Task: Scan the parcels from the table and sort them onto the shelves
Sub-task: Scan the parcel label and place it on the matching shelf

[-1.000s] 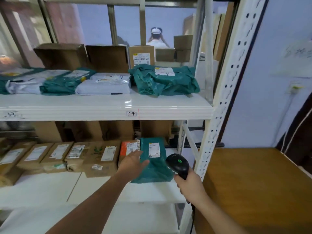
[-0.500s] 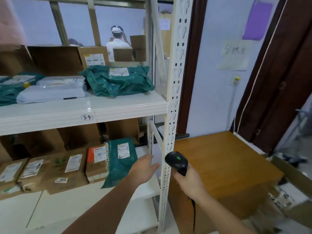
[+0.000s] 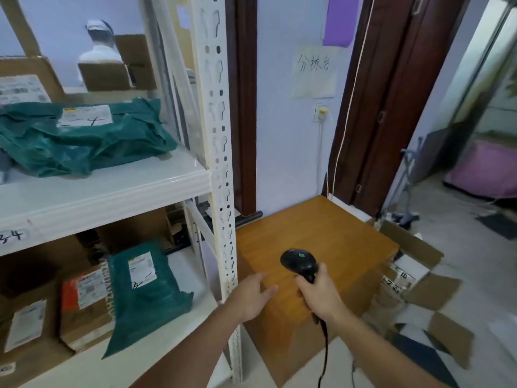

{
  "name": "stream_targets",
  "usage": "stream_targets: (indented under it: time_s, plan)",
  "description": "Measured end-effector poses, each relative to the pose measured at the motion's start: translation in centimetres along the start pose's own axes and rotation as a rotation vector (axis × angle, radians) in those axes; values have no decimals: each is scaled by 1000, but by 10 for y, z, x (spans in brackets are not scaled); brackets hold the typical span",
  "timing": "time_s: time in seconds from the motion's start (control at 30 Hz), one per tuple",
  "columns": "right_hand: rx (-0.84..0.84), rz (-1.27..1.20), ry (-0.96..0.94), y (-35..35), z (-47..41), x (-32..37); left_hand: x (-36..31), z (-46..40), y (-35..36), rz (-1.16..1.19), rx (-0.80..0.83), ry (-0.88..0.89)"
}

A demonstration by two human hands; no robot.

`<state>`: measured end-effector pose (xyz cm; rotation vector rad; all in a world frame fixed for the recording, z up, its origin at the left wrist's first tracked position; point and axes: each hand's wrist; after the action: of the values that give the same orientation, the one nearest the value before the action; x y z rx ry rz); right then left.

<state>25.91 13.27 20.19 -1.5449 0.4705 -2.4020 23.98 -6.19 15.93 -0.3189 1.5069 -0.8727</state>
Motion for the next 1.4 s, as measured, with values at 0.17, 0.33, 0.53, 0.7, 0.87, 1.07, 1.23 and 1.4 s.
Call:
stream_targets:
  time_s: [0.17,0.33,0.53,0.7,0.87,1.07,1.23,1.4]
  plan:
    - [55,-65,34,-9,-50,-4,0,-47,25,152,-19,-54]
    - [104,-39,30,-15,-120,-2,4,-105,57,337,-119,-156]
    - [214,-55,48,-10,-192,-8,-12,-156,80,753,-341,-302]
    - [285,-31,89,1,-233,-20,-8,-188,91,992,-455,-488]
    - [312,80,107,18,-281,-30,18,-218,105,984,-493,-530]
    - [366,79,228,36,-327,-38,44,-252,115,1040,-577,-641]
    - [341,214,281,59,-360,-59,79,-270,133,926,-618,-753]
    - [382,415,279,78,-383,-84,120,-278,157,881,-606,-807]
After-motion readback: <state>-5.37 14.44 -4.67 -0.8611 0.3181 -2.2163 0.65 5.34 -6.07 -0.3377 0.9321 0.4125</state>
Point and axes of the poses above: each hand's wrist, its own z-axis away from the middle knuckle, its own y-axis out of the palm, x = y × z, and after that the axes turned 13 degrees about y, right-handed
